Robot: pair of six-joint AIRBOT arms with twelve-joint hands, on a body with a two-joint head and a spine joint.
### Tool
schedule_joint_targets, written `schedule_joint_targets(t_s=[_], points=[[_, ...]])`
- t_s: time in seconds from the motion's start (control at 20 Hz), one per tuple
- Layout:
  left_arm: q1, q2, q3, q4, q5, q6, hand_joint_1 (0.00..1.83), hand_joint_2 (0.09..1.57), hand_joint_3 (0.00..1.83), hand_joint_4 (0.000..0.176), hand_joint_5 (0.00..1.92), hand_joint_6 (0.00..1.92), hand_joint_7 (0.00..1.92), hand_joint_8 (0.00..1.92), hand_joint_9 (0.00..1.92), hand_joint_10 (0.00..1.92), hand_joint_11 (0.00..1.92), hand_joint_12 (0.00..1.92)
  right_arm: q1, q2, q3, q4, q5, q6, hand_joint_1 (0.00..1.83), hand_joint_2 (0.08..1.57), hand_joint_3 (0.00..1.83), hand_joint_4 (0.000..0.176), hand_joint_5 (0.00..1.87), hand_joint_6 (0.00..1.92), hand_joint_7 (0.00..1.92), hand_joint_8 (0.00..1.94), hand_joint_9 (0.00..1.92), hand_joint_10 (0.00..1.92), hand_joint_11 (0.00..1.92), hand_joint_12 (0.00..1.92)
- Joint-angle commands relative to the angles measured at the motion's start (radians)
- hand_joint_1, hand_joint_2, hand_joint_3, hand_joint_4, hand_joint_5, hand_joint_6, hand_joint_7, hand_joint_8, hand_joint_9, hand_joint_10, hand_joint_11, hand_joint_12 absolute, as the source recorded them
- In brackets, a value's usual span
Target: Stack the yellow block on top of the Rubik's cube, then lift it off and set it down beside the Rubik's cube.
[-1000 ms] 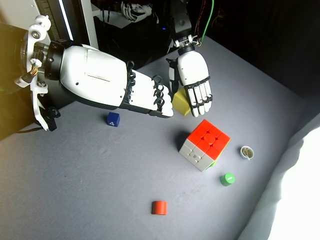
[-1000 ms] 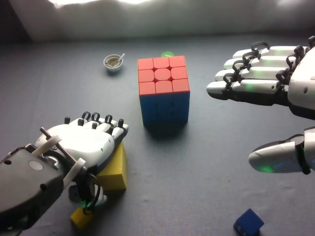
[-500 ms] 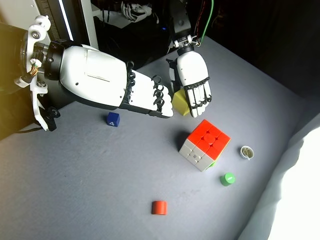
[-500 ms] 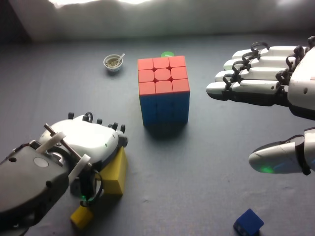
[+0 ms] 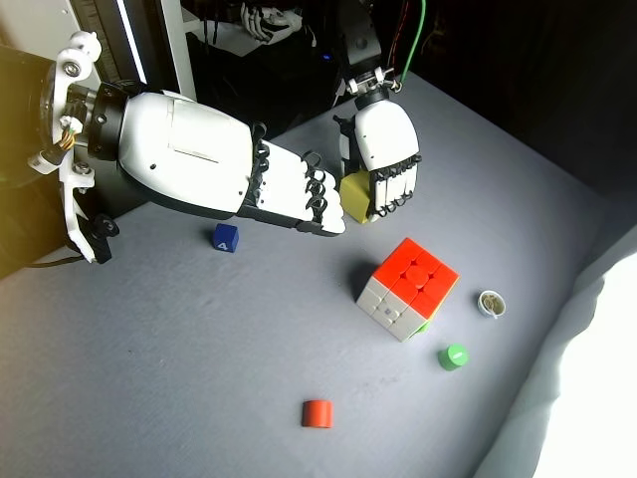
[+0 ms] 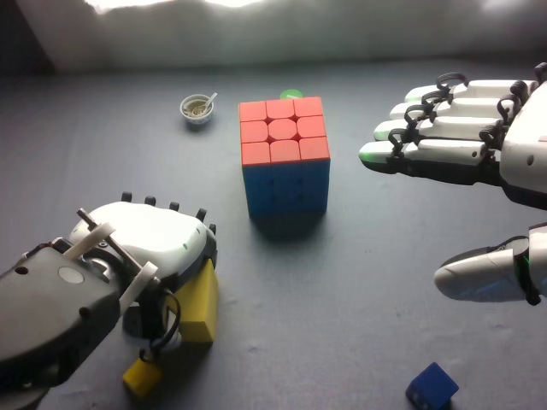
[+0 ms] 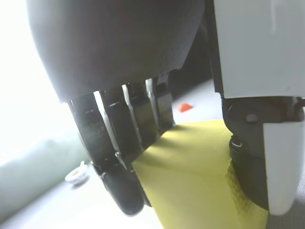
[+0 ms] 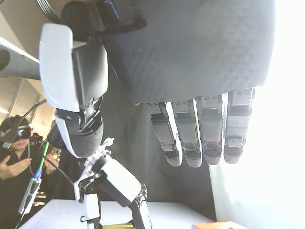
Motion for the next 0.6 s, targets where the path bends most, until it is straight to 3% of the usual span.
schedule_joint_targets(t_s=[0.0, 0.05, 0.45, 0.5, 0.55], points=[[-0.012, 0.011, 0.009, 0.052, 0.006, 0.006, 1.36, 1.16, 0.0, 0.0, 0.9, 0.92, 0.88, 1.24, 0.76, 1.44, 0.55, 1.51, 0.013, 0.012, 0.0, 0.025, 0.08, 0.001, 0.0, 1.18, 0.0, 0.0, 0.04, 0.01, 0.02, 0.01, 0.0, 0.0, 0.0, 0.0], [-0.022, 0.014, 0.02, 0.053, 0.031, 0.01, 1.37, 1.14, 0.0, 0.0, 0.95, 0.86, 0.93, 1.17, 0.8, 1.36, 0.58, 1.47, 0.013, 0.012, 0.0, 0.025, 0.08, 0.001, 0.0, 1.18, 0.0, 0.0, 0.05, 0.01, 0.03, 0.01, 0.0, 0.0, 0.0, 0.0], [-0.12, 0.054, 0.131, 0.147, 0.275, 0.01, 1.37, 1.15, 0.0, 0.0, 0.91, 0.92, 0.91, 1.19, 0.79, 1.4, 0.56, 1.44, 0.014, 0.012, -0.001, 0.031, 0.081, 0.002, 0.0, 1.19, 0.0, 0.0, 0.04, 0.0, 0.02, 0.0, 0.0, 0.0, 0.0, 0.0], [-0.131, 0.061, 0.142, 0.153, 0.286, 0.01, 1.36, 1.18, 0.0, 0.0, 0.84, 1.02, 0.85, 1.27, 0.75, 1.46, 0.51, 1.49, 0.014, 0.012, -0.001, 0.031, 0.082, 0.002, 0.0, 1.19, 0.0, 0.0, 0.04, 0.01, 0.02, 0.01, 0.0, 0.0, 0.0, 0.0], [-0.142, 0.068, 0.154, 0.159, 0.298, 0.01, 1.37, 1.14, 0.0, 0.0, 0.94, 0.86, 0.92, 1.18, 0.81, 1.39, 0.58, 1.44, 0.014, 0.012, -0.001, 0.032, 0.082, 0.003, 0.0, 1.19, 0.0, 0.0, 0.05, 0.01, 0.02, 0.01, 0.0, 0.0, 0.0, 0.0]])
